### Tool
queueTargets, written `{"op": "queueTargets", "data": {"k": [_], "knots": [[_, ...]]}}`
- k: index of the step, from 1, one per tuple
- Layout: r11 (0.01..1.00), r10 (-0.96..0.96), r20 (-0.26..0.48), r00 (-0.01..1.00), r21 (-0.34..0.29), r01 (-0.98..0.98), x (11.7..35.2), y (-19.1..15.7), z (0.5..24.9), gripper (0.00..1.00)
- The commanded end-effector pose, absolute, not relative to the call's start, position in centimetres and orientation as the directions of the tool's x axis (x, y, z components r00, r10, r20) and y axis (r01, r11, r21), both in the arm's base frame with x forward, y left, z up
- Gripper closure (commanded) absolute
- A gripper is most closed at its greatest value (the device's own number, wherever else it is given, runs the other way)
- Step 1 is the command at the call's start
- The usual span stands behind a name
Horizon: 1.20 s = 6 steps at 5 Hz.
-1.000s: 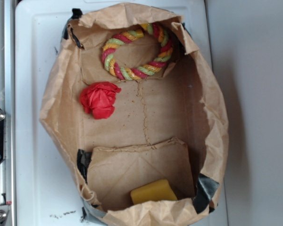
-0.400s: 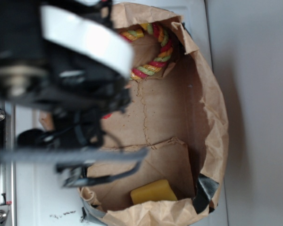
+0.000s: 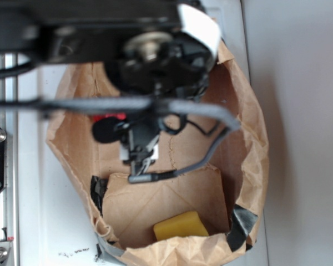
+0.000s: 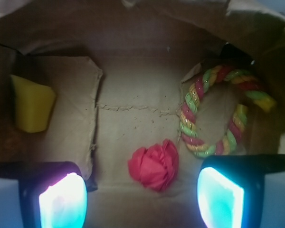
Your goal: Grab the multicolored rope.
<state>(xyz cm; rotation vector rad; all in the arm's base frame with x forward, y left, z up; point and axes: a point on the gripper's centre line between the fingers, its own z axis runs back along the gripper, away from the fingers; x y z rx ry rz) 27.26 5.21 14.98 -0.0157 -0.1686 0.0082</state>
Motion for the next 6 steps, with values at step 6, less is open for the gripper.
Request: {"op": "queueTargets", "data": {"k": [6], "knots": [[0.997,0.075,0.185,0.980,-0.033,-0.070,30.3,7.5,6.7,0.00]]}}
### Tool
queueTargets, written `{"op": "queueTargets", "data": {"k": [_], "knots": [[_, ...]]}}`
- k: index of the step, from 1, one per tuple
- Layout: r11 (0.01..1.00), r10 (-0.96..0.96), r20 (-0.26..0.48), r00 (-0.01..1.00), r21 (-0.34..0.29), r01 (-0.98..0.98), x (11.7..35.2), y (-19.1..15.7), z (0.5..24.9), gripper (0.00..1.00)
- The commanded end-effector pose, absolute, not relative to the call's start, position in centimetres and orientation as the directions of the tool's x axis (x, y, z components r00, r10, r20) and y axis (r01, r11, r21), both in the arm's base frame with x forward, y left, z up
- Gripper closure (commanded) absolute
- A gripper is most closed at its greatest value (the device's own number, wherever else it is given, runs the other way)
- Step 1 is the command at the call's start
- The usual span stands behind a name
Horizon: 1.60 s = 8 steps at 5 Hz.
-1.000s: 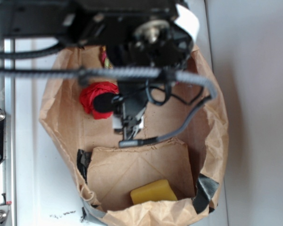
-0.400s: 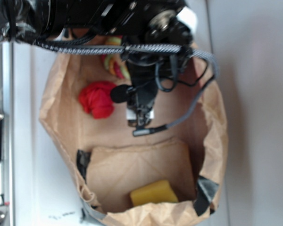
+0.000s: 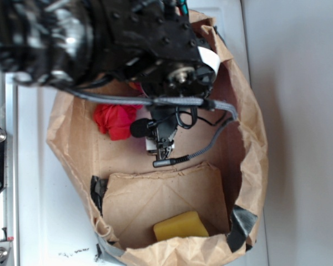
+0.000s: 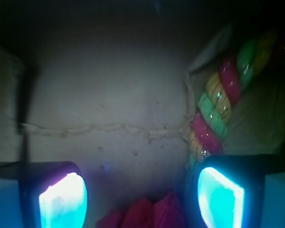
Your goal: Grab the multicolored rope.
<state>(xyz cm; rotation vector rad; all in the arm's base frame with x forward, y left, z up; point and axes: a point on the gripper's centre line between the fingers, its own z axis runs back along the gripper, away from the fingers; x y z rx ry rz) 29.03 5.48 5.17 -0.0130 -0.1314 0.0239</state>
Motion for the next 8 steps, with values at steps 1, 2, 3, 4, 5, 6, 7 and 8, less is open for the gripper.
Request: {"op": "queueTargets", "data": {"k": [1,2,3,4,5,6,7,8], "knots": [[0.996,0.093,0.182,0.979,-0.033,-0.088,30.94,8.13,6.89,0.00],[0.993,0.113,0.173,0.978,-0.030,-0.110,30.67,8.27,6.62,0.00],[0.992,0.130,0.161,0.978,-0.027,-0.127,30.70,7.98,6.68,0.00],[0.991,0.137,0.157,0.978,-0.031,-0.133,30.75,7.87,6.61,0.00],[0.991,0.131,0.144,0.981,-0.032,-0.128,30.72,7.97,6.49,0.00],[0.991,0.131,0.144,0.981,-0.032,-0.128,30.72,7.97,6.49,0.00],[0.991,0.131,0.144,0.981,-0.032,-0.128,30.72,7.97,6.49,0.00],[0.991,0.131,0.144,0.981,-0.032,-0.128,30.72,7.97,6.49,0.00]]}}
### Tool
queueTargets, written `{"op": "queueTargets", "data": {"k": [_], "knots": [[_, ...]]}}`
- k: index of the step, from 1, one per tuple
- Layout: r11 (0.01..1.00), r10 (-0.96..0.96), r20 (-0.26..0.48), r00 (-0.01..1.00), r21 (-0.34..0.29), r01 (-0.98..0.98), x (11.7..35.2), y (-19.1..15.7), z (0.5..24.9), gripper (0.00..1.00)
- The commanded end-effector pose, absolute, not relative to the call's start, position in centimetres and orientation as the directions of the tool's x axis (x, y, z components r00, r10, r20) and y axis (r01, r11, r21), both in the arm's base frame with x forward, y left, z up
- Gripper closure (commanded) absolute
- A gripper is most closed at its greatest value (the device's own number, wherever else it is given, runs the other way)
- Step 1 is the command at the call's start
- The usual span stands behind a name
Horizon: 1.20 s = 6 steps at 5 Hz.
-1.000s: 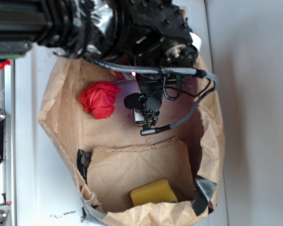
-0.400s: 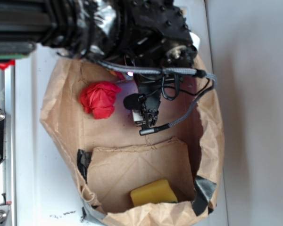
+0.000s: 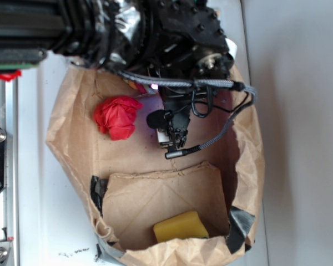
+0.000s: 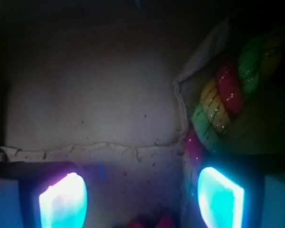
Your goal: Grab the multicolored rope.
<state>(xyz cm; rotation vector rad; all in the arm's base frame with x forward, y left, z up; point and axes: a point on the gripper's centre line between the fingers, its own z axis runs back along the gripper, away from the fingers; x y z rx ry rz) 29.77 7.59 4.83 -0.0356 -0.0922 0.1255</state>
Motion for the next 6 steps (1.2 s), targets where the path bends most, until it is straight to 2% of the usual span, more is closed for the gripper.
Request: {"op": "queueTargets", "data": {"k": [1,2,3,5,6], "knots": [[0.991,0.131,0.144,0.981,-0.032,-0.128,30.7,8.0,6.5,0.00],[0.987,0.159,0.145,0.977,-0.057,-0.152,31.4,10.1,4.6,0.00],[0.981,0.193,0.149,0.970,-0.015,-0.193,31.5,11.6,3.5,0.00],[0.977,0.208,0.172,0.963,0.015,-0.214,30.8,11.5,4.0,0.00],[0.977,0.208,0.169,0.963,0.017,-0.214,30.3,10.7,3.7,0.76]]}}
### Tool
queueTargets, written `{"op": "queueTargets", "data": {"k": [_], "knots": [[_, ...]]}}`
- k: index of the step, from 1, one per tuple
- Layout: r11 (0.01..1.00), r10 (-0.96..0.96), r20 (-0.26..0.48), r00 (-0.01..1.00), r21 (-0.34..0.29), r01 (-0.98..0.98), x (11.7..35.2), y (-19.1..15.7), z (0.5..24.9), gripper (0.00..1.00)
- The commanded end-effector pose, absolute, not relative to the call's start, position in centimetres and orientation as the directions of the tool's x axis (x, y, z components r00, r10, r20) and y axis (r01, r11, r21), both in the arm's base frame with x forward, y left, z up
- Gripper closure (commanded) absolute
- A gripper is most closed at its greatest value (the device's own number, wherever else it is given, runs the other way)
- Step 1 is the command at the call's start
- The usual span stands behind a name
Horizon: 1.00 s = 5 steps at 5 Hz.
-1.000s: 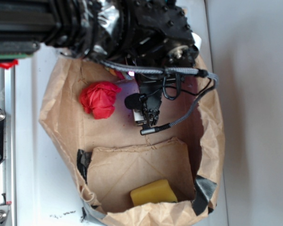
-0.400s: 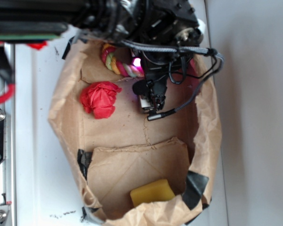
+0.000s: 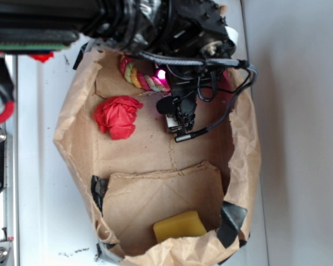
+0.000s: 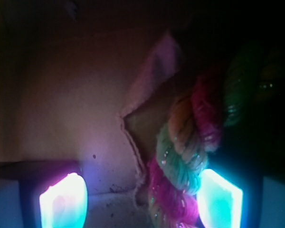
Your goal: Grab the multicolored rope.
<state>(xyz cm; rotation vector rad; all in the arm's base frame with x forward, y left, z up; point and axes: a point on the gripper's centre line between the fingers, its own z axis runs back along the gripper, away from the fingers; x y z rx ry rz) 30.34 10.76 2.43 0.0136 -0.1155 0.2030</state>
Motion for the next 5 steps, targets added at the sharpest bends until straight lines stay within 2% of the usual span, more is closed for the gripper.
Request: {"op": "queueTargets", "data": {"k": [1,3,4,5], "knots": [[0.972,0.222,0.167,0.961,0.034,-0.231,30.1,10.4,3.5,1.00],[0.968,0.237,0.174,0.956,0.038,-0.247,29.6,10.2,3.5,1.00],[0.969,0.240,0.172,0.955,0.017,-0.247,29.2,9.7,4.8,1.00],[0.976,0.217,0.200,0.956,-0.019,-0.217,28.9,7.4,7.8,1.00]]}}
